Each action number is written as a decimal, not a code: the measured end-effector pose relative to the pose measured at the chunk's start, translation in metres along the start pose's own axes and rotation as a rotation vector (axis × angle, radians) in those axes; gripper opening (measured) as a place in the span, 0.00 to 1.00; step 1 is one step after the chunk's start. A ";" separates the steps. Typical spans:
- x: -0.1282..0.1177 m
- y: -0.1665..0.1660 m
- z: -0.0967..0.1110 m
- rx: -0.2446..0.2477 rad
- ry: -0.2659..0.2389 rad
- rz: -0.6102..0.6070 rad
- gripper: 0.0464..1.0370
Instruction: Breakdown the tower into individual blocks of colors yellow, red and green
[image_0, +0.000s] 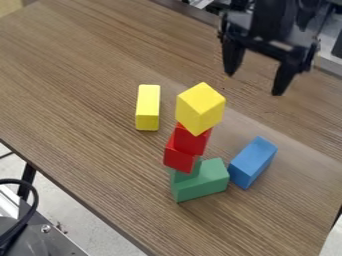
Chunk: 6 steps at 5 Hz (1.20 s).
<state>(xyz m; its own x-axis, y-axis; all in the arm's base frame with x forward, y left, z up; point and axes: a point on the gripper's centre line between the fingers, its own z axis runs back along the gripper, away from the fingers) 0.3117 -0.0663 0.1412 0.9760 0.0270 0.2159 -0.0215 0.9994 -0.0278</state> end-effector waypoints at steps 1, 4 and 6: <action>0.003 0.001 0.018 -0.007 -0.060 -0.007 0.96; -0.010 0.012 0.030 -0.022 -0.015 0.030 0.96; -0.036 0.017 0.044 -0.048 0.004 0.054 0.96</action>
<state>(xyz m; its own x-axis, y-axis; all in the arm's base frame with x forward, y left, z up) 0.2669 -0.0493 0.1760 0.9745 0.0811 0.2094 -0.0643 0.9942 -0.0858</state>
